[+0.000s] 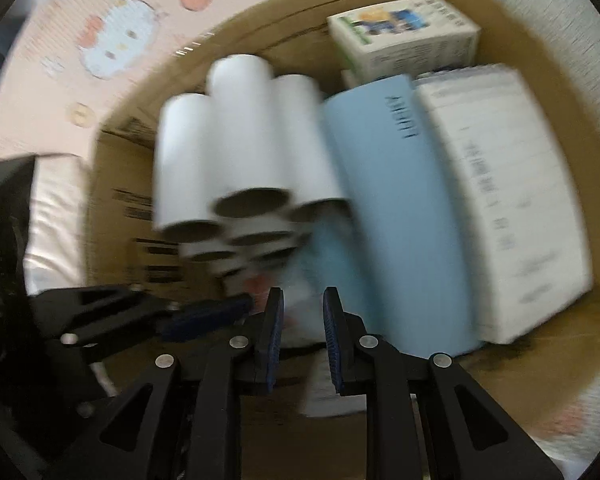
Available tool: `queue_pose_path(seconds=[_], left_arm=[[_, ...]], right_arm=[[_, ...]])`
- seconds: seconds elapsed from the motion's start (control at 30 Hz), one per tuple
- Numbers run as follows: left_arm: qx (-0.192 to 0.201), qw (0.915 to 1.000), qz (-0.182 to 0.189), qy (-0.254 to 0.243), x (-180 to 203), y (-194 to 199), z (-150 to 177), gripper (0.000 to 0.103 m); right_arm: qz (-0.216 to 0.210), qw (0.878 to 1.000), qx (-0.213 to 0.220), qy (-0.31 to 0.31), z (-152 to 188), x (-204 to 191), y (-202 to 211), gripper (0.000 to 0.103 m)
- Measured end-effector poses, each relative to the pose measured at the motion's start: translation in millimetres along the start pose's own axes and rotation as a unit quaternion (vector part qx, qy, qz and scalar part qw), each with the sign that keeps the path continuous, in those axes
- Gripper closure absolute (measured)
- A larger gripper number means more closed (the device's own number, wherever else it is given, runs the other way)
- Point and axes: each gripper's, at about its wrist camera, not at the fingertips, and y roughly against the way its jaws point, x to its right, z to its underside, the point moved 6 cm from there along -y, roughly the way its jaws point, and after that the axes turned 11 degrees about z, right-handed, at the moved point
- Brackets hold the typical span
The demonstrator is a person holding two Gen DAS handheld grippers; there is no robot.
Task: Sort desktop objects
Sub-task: 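Open both grippers and withdraw them up from the box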
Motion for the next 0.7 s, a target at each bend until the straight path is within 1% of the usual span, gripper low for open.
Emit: queue_pose_path(seconds=[0.07,0.13,0.2,0.33,0.4,0.43,0.47,0.53,0.57,0.6,0.67,0.7], left_arm=[[-0.002,1.0000,-0.002,-0.001,-1.0,-1.4,0.5,0.089],[0.002,1.0000,0.000,-0.004,-2.3,0.2,0.7,0.092],[0.014,0.9998,-0.010,-0.011,-4.1,6.4,0.5,0.092],[0.063,0.9971,-0.018,-0.039,-2.2,31.8,0.8,0.092],[0.093,0.9939,-0.028,-0.053,-1.6,47.2,3.8,0.091],[0.116,0.9907,-0.038,-0.061,-2.2,58.1,7.1,0.091],[0.128,0.9887,-0.044,-0.064,-2.6,64.5,9.7,0.090],[0.152,0.9849,-0.048,-0.069,-3.3,77.9,17.0,0.087],[0.166,0.9827,-0.042,-0.070,-2.9,86.4,21.5,0.086],[0.174,0.9814,-0.038,-0.071,8.8,88.1,19.0,0.082],[0.202,0.9766,-0.031,-0.068,17.0,99.2,27.3,0.076],[0.214,0.9742,-0.032,-0.066,18.8,99.9,28.9,0.071]], right_arm=[[-0.002,1.000,0.004,0.000,-0.4,0.1,3.7,0.087],[-0.018,1.000,0.006,0.000,0.3,-1.8,6.9,0.086],[-0.022,1.000,0.006,0.002,2.4,-2.9,9.0,0.086],[0.009,1.000,0.023,-0.006,6.1,1.4,17.8,0.086],[0.010,0.999,0.037,-0.017,7.7,2.2,25.8,0.086],[0.013,0.999,0.043,-0.020,8.1,1.3,29.7,0.086],[0.021,0.998,0.051,-0.021,9.5,1.7,33.1,0.086],[0.046,0.996,0.070,-0.023,15.3,2.3,43.1,0.086],[0.053,0.995,0.077,-0.023,18.7,-1.8,49.3,0.086],[0.056,0.995,0.084,-0.022,21.1,-8.0,55.1,0.086],[0.060,0.993,0.097,-0.018,30.1,-18.6,64.6,0.086],[0.067,0.992,0.104,-0.016,34.4,-20.8,69.5,0.086]])
